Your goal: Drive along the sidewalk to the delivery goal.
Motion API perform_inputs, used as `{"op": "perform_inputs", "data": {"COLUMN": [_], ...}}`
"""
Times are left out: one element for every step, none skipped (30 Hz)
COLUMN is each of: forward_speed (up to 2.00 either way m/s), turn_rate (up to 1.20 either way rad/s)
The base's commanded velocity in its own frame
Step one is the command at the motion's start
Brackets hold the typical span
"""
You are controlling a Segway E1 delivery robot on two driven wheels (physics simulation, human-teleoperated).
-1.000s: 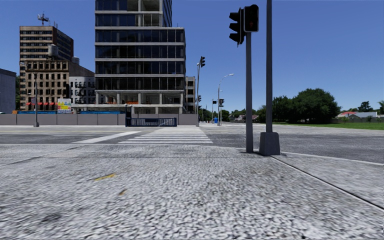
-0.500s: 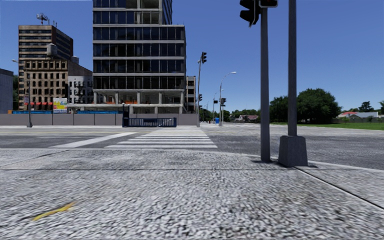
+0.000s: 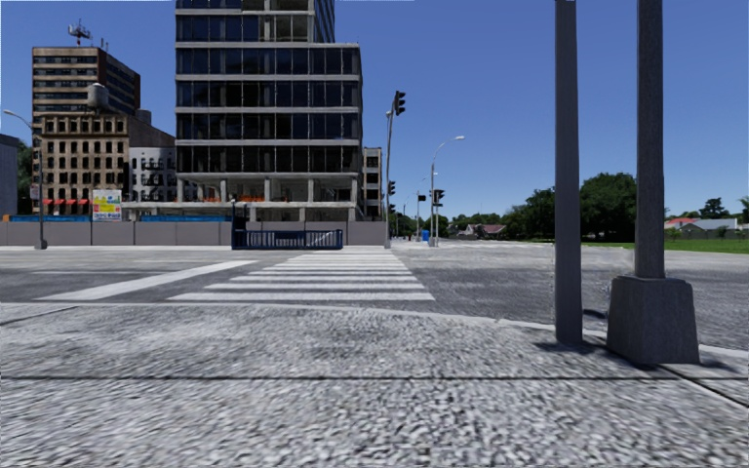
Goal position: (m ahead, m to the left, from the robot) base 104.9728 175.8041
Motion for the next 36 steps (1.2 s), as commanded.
{"op": "perform_inputs", "data": {"forward_speed": [2.00, 2.00, 2.00, 2.00, 2.00, 2.00, 2.00, 2.00, 2.00, 2.00, 2.00, 2.00, 2.00, 2.00, 2.00, 2.00, 2.00, 2.00, 2.00, 2.00, 2.00, 2.00, 2.00, 2.00, 2.00, 2.00, 2.00, 2.00, 2.00, 2.00, 2.00, 2.00, 2.00, 2.00, 2.00, 2.00], "turn_rate": [0.00, 0.00, 0.00, 0.00, 0.00, 0.00, 0.00, 0.00, 0.00, 0.00, 0.00, 0.00, 0.00, 0.00, 0.00, 0.00, 0.00, 0.00, 0.00, 0.00, 0.00, 0.00, 0.00, 0.00, 0.00, 0.00, 0.00, 0.00, 0.00, 0.00, 0.00, 0.00, 0.00, 0.00, 0.00, 0.00]}}
